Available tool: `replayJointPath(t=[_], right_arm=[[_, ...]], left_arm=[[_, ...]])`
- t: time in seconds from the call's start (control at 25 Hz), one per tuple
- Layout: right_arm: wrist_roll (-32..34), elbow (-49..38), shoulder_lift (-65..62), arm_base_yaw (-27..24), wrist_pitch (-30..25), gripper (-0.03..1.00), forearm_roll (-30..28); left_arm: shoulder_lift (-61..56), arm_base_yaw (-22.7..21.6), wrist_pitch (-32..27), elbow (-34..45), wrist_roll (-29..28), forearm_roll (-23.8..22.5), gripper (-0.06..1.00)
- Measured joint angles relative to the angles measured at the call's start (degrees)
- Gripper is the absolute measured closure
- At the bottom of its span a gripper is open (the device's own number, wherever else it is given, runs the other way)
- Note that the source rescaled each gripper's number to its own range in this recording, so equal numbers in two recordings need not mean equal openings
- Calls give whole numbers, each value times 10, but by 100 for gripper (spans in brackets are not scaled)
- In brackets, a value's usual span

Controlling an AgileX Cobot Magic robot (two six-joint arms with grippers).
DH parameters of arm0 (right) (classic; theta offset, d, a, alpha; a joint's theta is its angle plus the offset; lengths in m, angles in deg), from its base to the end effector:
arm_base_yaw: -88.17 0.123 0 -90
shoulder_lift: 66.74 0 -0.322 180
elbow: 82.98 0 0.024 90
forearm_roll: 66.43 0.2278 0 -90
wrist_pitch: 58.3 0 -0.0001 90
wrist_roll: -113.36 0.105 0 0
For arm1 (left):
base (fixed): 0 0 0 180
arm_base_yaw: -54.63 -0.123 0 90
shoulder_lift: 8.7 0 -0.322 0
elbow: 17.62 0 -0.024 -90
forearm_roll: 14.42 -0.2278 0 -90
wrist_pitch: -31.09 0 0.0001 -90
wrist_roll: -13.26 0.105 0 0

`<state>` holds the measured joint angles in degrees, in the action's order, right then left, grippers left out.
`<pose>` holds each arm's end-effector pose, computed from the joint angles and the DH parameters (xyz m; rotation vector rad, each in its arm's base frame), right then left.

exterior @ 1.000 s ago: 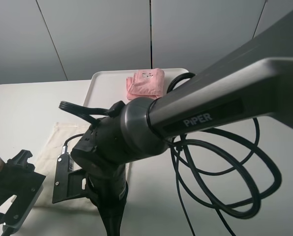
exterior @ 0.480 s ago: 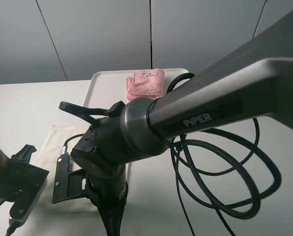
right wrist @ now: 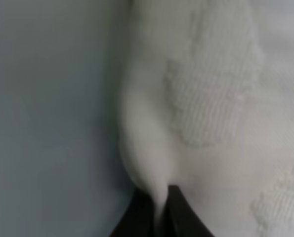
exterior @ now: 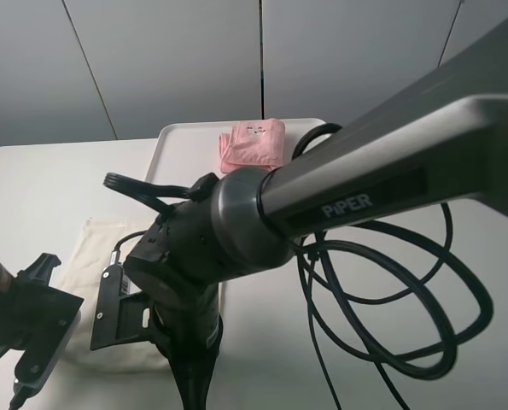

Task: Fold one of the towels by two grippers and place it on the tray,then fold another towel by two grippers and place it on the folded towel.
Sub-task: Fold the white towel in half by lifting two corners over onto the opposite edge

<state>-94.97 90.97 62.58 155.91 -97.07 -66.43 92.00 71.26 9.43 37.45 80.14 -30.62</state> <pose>0.1484 0.3626 0.1224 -2.2640 2.0360 0.0525 0.1767 -0.0415 0.1373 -2.3700 -2.0440 -0.1855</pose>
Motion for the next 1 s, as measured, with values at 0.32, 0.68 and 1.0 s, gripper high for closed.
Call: replayJointPath(t=[0.32, 0.68, 1.0], right_arm=[[57, -2, -54, -23, -25, 97, -4], [155, -2, -100, -25, -85, 97, -20], [358, -2, -103, -26, -70, 97, -192]], left_arm=[[-101, 0, -43, 4, -29, 55, 94], [-190, 0, -64, 5, -138, 99, 94], [-201, 0, -30, 5, -270, 83, 94]])
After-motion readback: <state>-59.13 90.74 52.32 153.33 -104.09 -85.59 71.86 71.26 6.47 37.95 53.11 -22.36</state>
